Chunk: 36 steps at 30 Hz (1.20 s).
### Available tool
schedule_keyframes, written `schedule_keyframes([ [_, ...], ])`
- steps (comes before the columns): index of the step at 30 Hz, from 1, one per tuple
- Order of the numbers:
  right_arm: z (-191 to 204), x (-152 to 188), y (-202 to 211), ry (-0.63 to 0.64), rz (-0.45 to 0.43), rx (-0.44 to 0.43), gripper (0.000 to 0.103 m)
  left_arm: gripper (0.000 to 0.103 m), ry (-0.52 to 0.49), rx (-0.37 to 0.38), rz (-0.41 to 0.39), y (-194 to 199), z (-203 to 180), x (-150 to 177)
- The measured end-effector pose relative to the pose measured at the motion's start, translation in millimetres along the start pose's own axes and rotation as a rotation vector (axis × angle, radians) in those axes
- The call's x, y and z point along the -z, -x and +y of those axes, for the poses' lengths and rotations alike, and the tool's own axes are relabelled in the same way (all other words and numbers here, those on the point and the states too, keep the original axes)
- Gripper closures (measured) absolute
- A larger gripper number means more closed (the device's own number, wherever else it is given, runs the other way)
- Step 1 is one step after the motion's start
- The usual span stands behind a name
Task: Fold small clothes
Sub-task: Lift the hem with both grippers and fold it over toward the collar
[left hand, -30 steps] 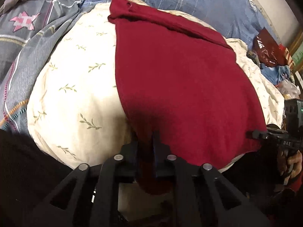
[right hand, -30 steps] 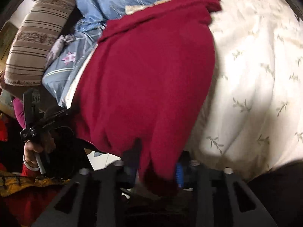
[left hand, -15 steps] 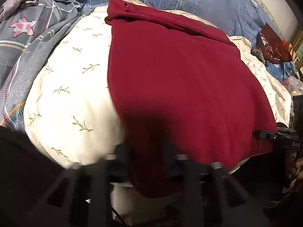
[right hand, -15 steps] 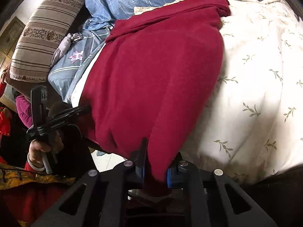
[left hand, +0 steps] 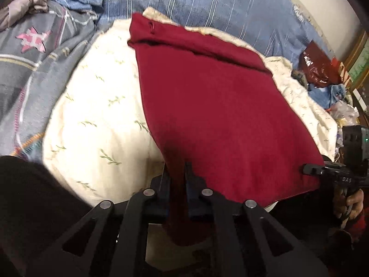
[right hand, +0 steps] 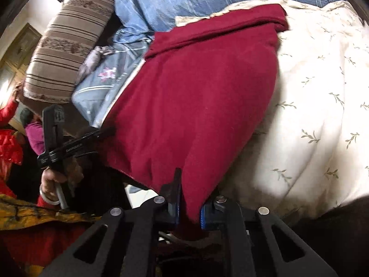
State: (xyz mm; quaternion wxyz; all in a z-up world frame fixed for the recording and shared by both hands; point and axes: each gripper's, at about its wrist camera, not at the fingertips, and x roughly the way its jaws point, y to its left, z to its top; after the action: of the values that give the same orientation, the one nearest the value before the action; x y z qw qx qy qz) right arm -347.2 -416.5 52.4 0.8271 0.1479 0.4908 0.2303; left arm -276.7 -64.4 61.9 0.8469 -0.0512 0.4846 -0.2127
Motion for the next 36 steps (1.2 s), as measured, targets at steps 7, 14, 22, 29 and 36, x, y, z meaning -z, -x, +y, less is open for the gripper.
schedule_keyframes([
  [7, -7, 6, -8, -0.04, 0.028, 0.005, 0.093, 0.096, 0.015, 0.002, 0.025, -7, 7, -1],
  [14, 3, -27, 18, -0.01, -0.077, -0.091, 0.093, 0.096, 0.03, 0.11, -0.057, 17, 6, -33],
  [22, -9, -130, 39, -0.045, -0.362, -0.081, 0.093, 0.096, 0.033, 0.157, -0.233, 17, 9, -135],
  [29, -42, -235, 5, -0.075, -0.403, 0.029, 0.093, 0.096, 0.085, 0.096, -0.241, -55, 24, -231],
  [36, -96, -295, -61, -0.176, -0.315, 0.08, 0.091, 0.096, 0.155, 0.051, -0.171, -128, 50, -270],
])
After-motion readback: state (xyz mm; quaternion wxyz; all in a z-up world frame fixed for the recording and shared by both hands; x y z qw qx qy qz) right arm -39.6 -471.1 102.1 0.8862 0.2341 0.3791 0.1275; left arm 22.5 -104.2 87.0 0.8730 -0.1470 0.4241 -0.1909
